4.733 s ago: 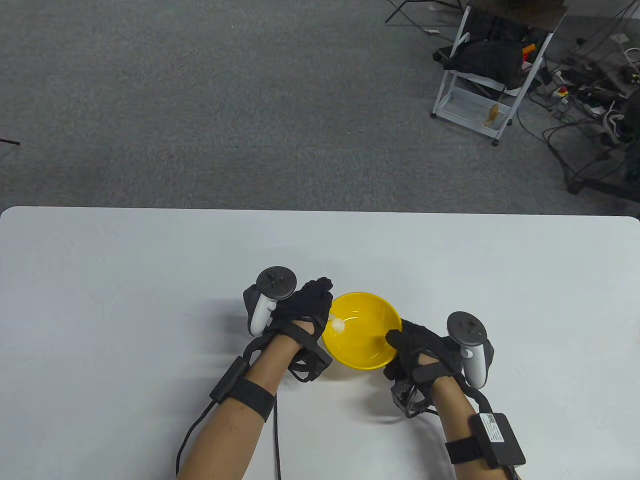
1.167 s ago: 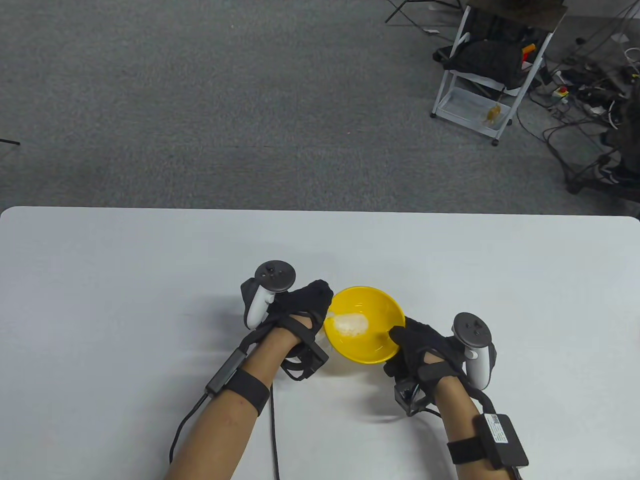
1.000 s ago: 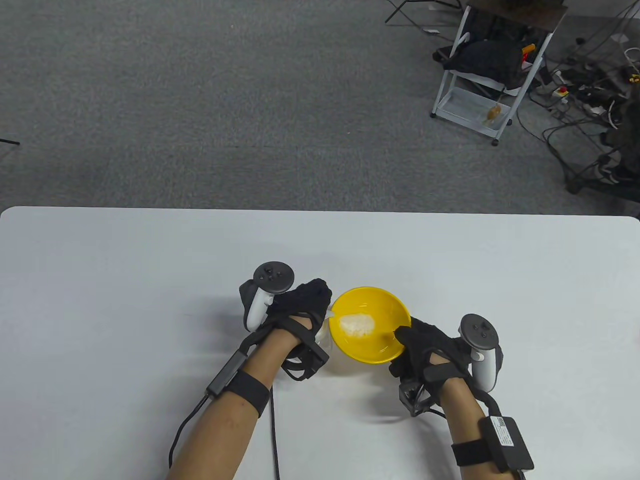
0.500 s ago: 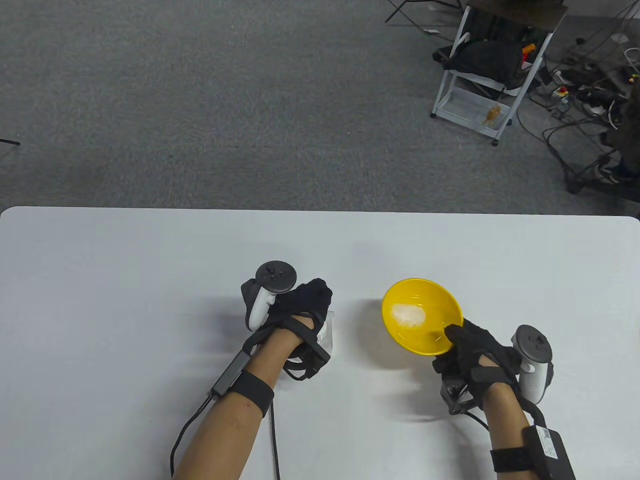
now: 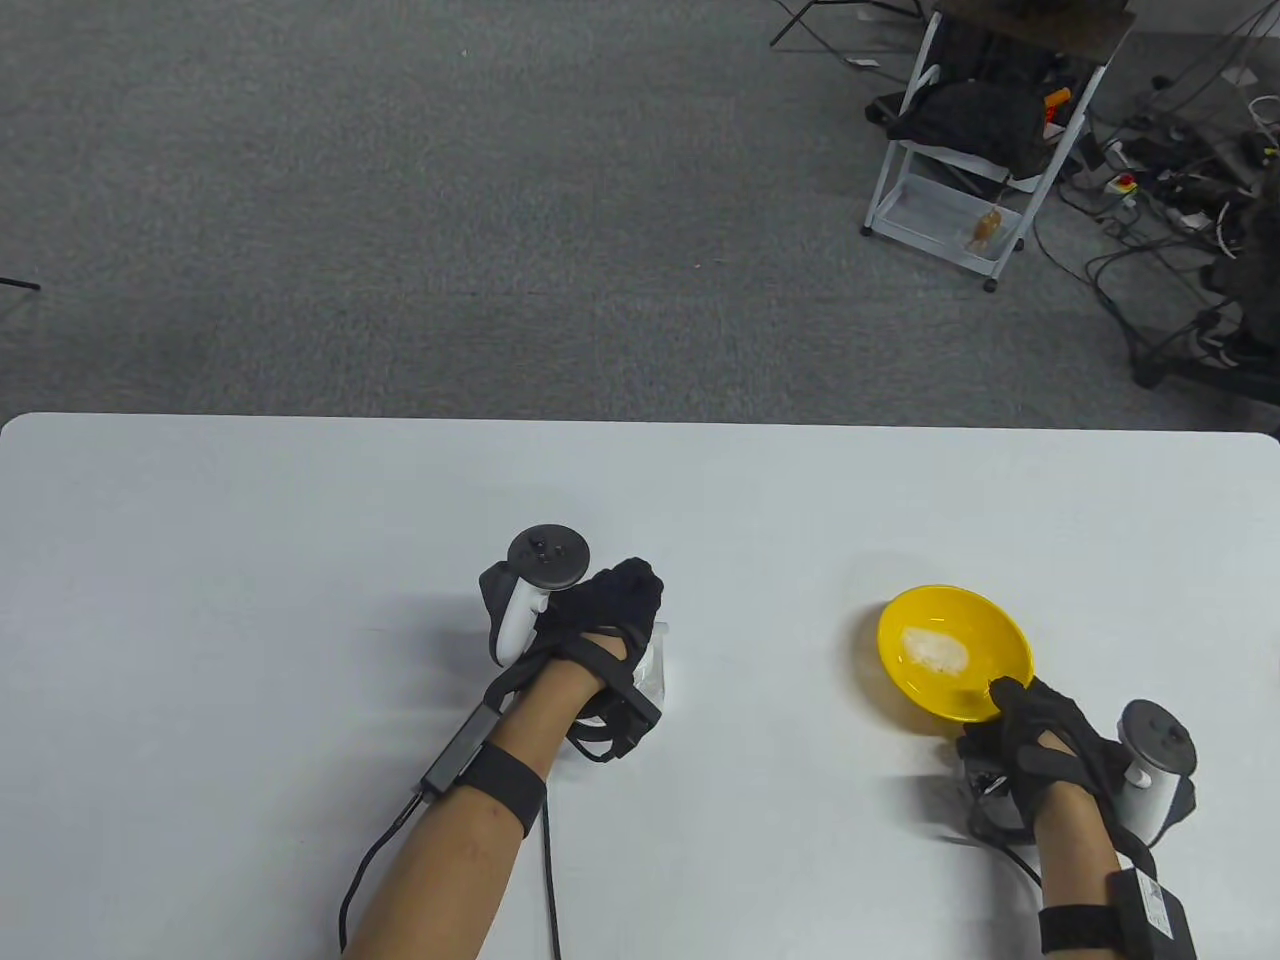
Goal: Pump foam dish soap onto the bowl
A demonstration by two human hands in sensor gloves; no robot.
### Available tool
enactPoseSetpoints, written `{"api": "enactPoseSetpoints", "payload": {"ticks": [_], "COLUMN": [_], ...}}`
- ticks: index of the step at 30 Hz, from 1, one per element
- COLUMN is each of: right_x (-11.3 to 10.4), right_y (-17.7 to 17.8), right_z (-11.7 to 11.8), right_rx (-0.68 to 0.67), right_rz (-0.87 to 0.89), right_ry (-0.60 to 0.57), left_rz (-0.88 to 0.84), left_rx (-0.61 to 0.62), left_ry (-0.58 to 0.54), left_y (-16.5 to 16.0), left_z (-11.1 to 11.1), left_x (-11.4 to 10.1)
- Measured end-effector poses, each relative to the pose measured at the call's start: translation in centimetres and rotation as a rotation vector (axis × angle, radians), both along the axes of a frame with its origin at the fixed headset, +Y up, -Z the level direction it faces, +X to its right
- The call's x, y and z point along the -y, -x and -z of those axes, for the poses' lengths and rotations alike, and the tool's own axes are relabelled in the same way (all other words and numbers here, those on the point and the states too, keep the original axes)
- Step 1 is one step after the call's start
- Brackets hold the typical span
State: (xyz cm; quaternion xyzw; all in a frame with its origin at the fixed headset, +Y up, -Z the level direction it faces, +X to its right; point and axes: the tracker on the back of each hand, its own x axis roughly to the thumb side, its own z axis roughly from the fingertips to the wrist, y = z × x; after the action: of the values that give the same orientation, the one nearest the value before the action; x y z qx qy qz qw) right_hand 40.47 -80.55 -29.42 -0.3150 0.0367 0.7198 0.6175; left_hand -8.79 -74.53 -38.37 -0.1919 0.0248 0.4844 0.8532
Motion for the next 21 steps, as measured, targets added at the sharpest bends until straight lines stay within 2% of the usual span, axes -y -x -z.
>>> {"api": "enactPoseSetpoints", "payload": {"ticks": [14, 21], "right_x": [0.38, -0.36], "right_y": [-0.26, -0.25], "right_z": [-0.17, -0.67], "right_rx": [-0.026, -0.100], "right_rz": [-0.032, -0.115], "right_ry": [0.075, 0.031], "left_rz": [-0.024, -0.004], "left_rx": [-0.008, -0.024], "left_ry": [0.004, 0.002], "left_y": [0.16, 0.19], "left_z": [-0.08, -0.12], "left_x": [0.21, 0.18]}}
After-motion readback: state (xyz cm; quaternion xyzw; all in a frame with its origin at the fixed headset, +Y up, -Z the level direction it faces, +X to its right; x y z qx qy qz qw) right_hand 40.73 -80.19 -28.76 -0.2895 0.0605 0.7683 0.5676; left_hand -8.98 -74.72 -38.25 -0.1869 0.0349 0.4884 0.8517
